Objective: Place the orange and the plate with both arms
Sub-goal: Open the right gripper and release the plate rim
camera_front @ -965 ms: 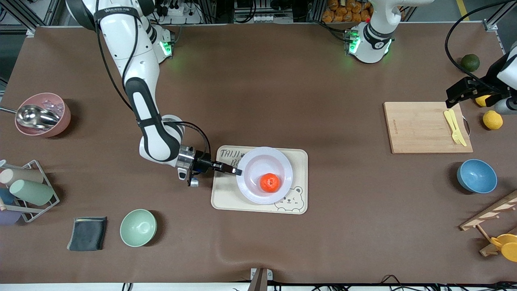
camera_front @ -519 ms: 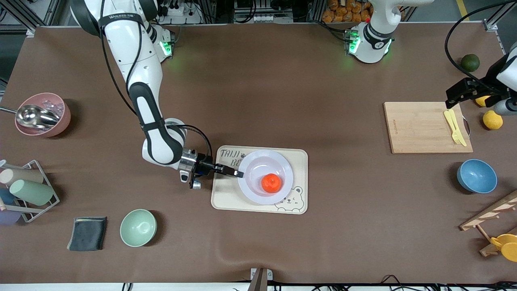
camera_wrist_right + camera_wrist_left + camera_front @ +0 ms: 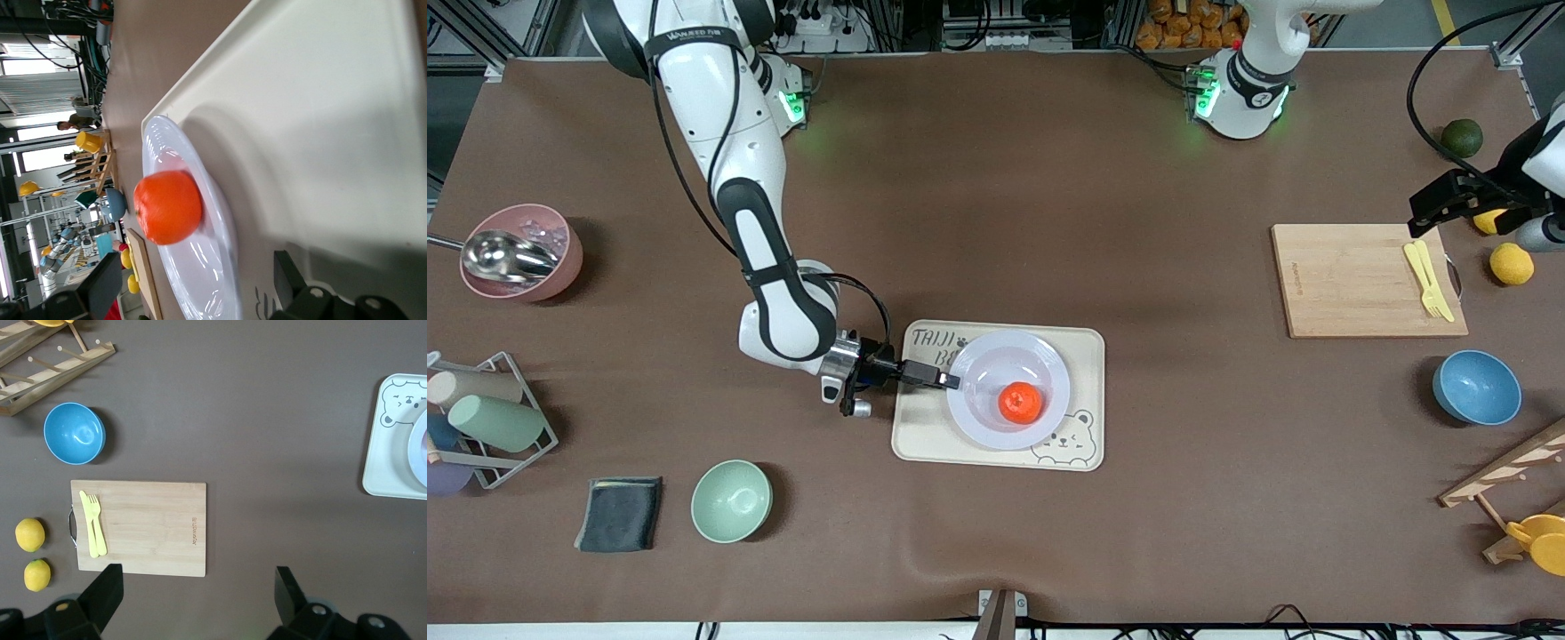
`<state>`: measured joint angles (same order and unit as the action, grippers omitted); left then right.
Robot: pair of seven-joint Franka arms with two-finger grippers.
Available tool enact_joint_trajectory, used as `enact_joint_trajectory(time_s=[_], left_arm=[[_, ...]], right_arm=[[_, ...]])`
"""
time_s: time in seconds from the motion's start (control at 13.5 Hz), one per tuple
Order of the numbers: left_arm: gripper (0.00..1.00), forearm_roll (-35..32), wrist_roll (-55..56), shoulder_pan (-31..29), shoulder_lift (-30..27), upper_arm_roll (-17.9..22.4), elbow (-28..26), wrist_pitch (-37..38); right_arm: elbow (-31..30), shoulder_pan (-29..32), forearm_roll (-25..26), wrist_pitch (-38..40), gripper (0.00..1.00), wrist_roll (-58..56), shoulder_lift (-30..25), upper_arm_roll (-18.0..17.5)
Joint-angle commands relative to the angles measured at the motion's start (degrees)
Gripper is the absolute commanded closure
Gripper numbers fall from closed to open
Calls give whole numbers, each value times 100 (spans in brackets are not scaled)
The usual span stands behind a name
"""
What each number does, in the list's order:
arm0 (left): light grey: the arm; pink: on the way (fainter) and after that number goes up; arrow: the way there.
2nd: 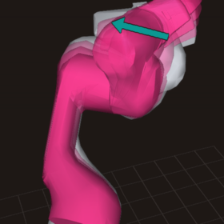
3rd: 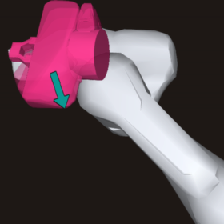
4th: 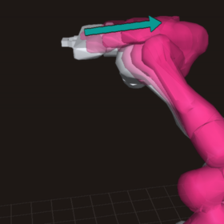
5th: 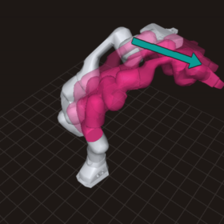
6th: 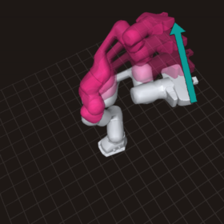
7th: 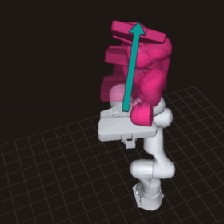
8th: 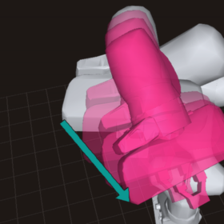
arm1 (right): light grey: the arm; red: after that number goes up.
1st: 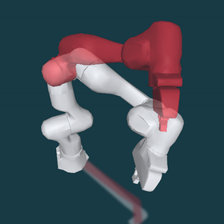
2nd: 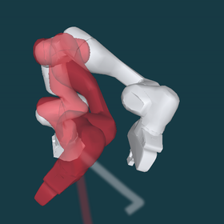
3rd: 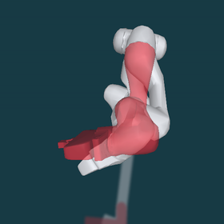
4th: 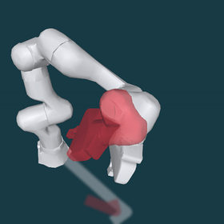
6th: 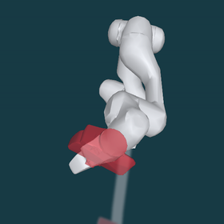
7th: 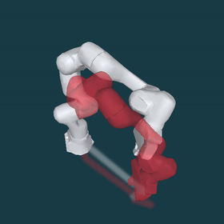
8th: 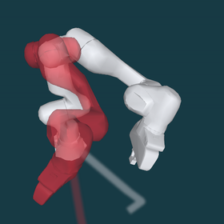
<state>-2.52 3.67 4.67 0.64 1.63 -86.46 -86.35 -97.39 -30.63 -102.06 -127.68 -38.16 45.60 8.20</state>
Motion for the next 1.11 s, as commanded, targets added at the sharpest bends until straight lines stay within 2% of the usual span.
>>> enact_joint_trajectory(time_s=[0.0, 0.15, 0.3, 0.52, 0.74, 0.89, 1.04], left_arm=[[0, 103, 11, -19, -91, 4, -11, 84], [0, 103, 11, -19, -99, 4, 7, 83], [0, 94, 11, -28, -99, 12, 7, 83], [0, 94, -24, -28, -99, 4, 24, 84], [0, 33, -59, -28, -99, -5, 68, 84], [0, 32, -68, -19, -99, -14, 165, 179], [0, 76, -85, -19, -99, -14, 156, 198]], right_arm=[[150, -22, 414, -125, 0, 641, -16, -2], [229, -22, 791, -125, 0, 1246, -86, 15], [360, -14, 1659, -117, 0, 1940, -191, 77], [378, 65, 2609, -82, 0, 2522, -411, 103], [378, 92, 3952, 242, 0, 3286, -797, 349], [448, 180, 4710, 1014, 0, 3508, -1061, 681], [475, 188, 5124, 1848, 0, 3421, -1272, 1234]])
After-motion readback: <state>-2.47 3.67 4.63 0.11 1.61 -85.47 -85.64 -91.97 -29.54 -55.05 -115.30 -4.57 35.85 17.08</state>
